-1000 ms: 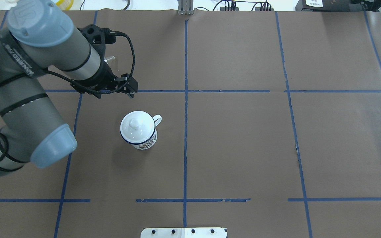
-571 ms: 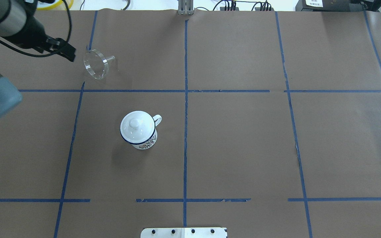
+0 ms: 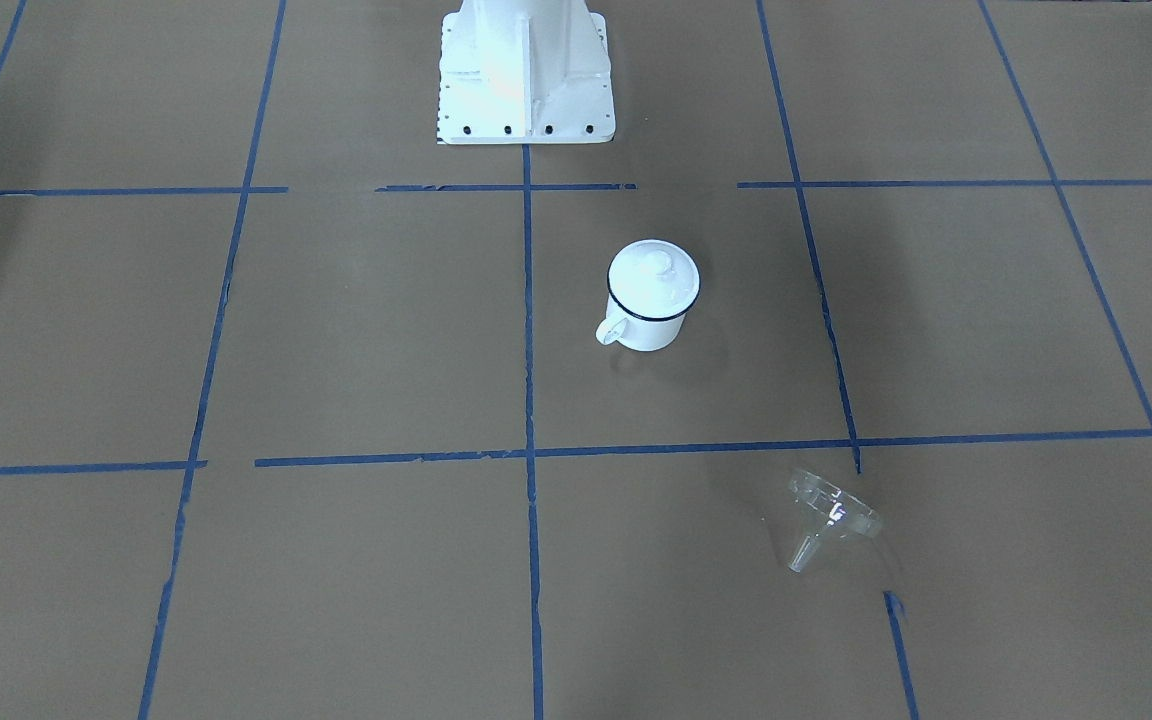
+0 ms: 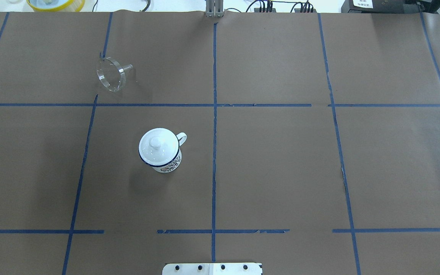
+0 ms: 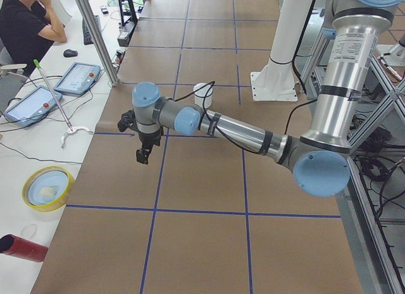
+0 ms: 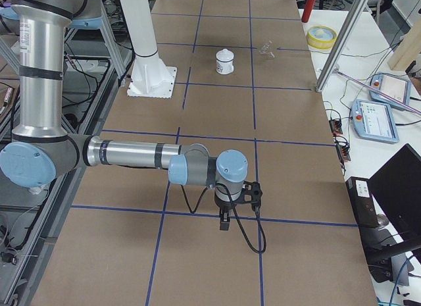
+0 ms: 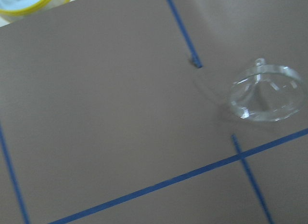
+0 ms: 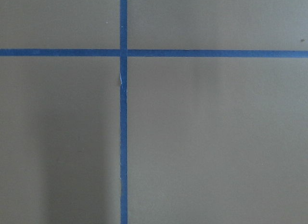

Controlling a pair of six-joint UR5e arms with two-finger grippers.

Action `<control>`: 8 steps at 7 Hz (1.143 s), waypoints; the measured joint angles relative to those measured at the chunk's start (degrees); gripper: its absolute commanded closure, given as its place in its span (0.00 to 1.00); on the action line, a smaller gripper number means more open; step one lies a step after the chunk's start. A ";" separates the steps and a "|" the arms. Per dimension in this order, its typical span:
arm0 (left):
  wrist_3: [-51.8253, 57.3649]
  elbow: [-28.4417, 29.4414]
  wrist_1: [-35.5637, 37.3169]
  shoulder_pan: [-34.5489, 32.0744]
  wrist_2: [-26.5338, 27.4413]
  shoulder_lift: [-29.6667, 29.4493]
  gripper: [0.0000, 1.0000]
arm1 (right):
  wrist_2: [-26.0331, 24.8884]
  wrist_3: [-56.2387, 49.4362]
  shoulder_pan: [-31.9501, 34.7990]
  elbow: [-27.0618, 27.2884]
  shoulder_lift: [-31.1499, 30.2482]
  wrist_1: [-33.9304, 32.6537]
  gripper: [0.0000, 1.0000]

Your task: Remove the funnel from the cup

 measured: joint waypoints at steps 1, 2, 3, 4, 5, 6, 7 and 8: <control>2.40 2.01 -0.05 -3.13 -0.14 3.20 0.00 | 0.00 0.00 0.00 0.00 -0.02 0.00 0.00; 3.28 3.19 -0.02 -5.17 -0.16 5.48 0.00 | 0.00 0.00 0.00 0.00 -0.02 0.00 0.00; 3.59 3.72 0.08 -6.25 -0.10 6.53 0.00 | 0.00 0.00 0.00 0.00 -0.02 0.00 0.00; 3.67 3.89 0.26 -6.60 -0.10 7.07 0.00 | 0.00 0.00 0.00 0.00 -0.02 0.00 0.00; 3.68 3.75 0.36 -6.69 -0.18 7.81 0.00 | 0.00 0.00 0.00 0.00 -0.02 0.00 0.00; 3.64 3.45 0.35 -6.72 -0.24 8.62 0.00 | 0.00 0.00 0.00 0.00 -0.02 0.00 0.00; 3.63 3.26 0.35 -6.74 -0.27 9.00 0.00 | 0.00 0.00 0.00 0.00 -0.02 0.00 0.00; 3.62 3.16 0.36 -6.74 -0.28 9.13 0.00 | 0.00 0.00 0.00 0.00 0.00 0.00 0.00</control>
